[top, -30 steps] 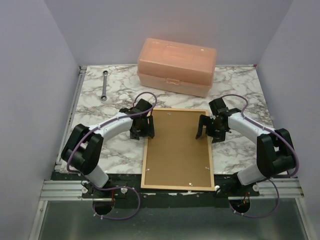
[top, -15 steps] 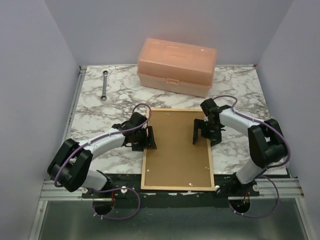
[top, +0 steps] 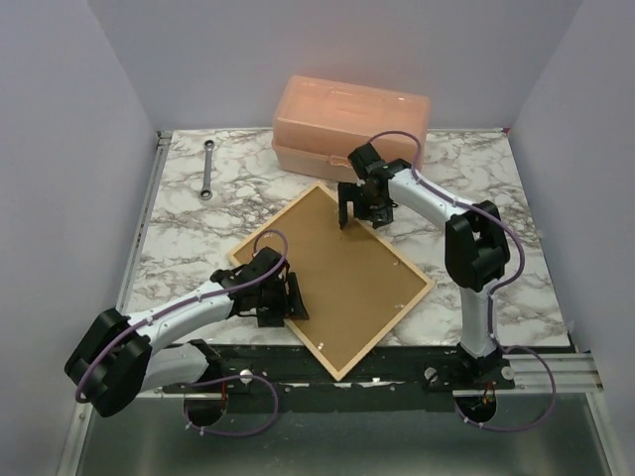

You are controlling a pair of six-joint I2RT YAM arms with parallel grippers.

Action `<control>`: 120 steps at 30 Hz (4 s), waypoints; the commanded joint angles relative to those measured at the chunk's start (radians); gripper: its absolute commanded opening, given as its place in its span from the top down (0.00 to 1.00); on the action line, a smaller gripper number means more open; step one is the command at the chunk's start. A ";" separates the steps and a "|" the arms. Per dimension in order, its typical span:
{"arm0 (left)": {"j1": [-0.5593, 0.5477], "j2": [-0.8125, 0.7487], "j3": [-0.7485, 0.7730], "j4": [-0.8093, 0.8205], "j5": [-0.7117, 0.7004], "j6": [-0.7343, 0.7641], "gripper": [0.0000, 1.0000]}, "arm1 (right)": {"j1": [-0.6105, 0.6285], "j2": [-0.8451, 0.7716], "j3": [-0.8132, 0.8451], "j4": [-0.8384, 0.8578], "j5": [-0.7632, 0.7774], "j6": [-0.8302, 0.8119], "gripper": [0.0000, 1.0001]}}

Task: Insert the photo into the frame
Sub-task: Adjust the photo frame at the center of the board, then install the photo frame at the center of the board.

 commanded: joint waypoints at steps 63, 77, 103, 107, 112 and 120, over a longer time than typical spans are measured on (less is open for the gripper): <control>0.346 -0.155 0.292 -0.417 -0.283 0.191 0.22 | 0.027 -0.467 -0.701 0.114 0.415 0.075 0.99; 0.422 0.162 0.241 -0.283 -0.244 0.215 0.22 | -0.134 -0.470 -0.653 0.137 0.147 0.022 0.29; 0.139 -0.021 0.006 -0.006 0.118 0.005 0.25 | -0.240 -0.470 -0.704 0.182 -0.117 0.043 0.11; 0.056 -0.047 0.004 -0.034 0.085 -0.055 0.25 | -0.255 -0.482 -0.699 0.168 -0.093 0.034 0.11; 0.029 -0.040 0.032 -0.132 -0.031 -0.063 0.23 | -0.267 -0.477 -0.700 0.167 -0.079 0.028 0.11; 0.029 0.093 0.162 -0.298 -0.260 0.005 0.21 | -0.272 -0.472 -0.711 0.173 -0.080 0.022 0.11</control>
